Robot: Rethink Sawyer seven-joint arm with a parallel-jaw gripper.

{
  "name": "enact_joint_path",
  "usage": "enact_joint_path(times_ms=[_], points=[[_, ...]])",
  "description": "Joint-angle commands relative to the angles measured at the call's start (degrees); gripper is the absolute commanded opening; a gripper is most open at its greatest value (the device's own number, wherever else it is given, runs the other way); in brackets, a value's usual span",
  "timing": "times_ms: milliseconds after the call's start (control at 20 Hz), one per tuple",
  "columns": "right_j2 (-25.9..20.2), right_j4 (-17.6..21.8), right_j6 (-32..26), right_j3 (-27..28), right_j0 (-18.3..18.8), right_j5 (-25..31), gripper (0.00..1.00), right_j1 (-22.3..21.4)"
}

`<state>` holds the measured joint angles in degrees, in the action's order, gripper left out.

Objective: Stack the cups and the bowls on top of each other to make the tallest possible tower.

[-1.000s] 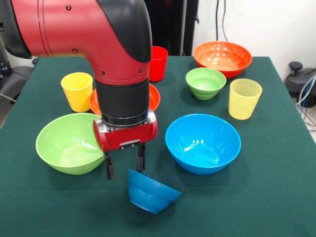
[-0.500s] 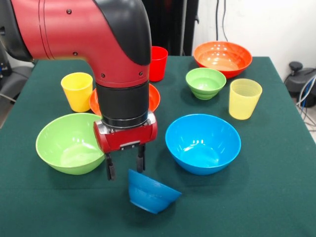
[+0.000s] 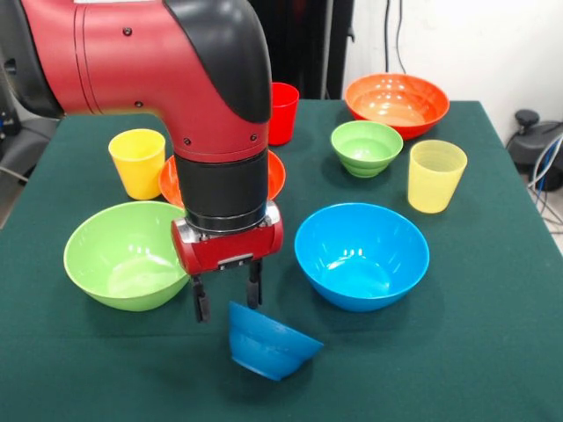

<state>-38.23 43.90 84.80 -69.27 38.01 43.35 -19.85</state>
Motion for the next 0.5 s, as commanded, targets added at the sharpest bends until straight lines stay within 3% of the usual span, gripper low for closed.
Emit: enact_joint_path(times_ms=[50,500], points=[[2.9,2.3,-5.1,0.0,-1.8,-1.0,1.0,3.5],[4.4,4.7,-4.2,0.8,-2.1,-3.7,1.0,3.2]])
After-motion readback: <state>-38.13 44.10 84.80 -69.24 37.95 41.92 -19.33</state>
